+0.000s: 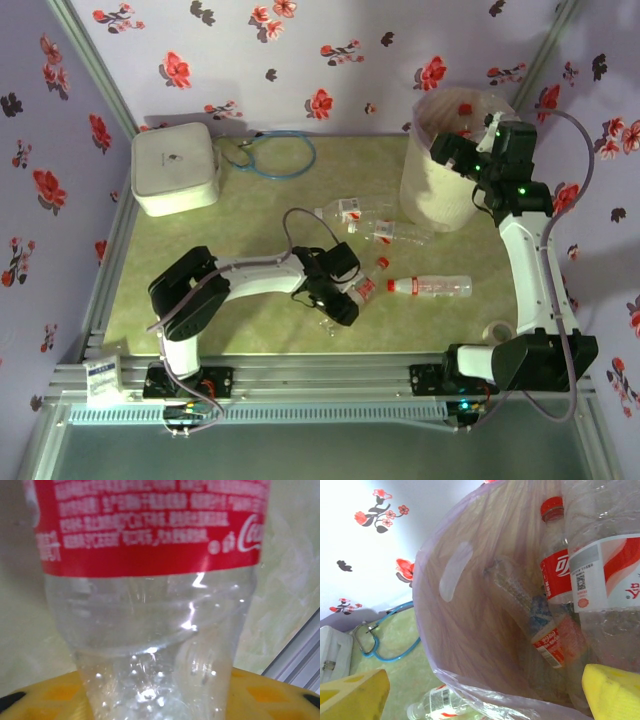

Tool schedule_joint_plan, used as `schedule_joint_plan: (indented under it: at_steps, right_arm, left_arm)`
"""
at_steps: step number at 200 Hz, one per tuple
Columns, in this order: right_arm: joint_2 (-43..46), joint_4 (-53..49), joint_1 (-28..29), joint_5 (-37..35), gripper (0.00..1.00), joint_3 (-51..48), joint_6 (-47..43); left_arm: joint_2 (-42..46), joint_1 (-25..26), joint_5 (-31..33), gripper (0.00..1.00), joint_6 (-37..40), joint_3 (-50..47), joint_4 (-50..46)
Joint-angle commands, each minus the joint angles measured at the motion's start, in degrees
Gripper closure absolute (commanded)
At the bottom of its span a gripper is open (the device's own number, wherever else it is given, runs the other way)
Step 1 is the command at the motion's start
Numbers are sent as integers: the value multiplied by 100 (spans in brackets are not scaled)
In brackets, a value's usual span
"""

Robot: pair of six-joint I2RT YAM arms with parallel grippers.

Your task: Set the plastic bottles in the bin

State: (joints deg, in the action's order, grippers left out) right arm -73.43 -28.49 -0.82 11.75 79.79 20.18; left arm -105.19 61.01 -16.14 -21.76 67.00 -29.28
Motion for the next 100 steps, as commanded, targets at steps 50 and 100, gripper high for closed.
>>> schedule_joint_plan:
  at_steps: [50, 100]
  right_arm:
    - [83, 1286, 156, 2808, 1, -564, 611]
    - [-164, 1344, 1415, 3190, 5, -792, 302]
  left_arm:
    - [2301, -1159, 748, 46, -575, -1254, 701]
    - [3515, -1784, 920, 45, -1202, -2203, 2986]
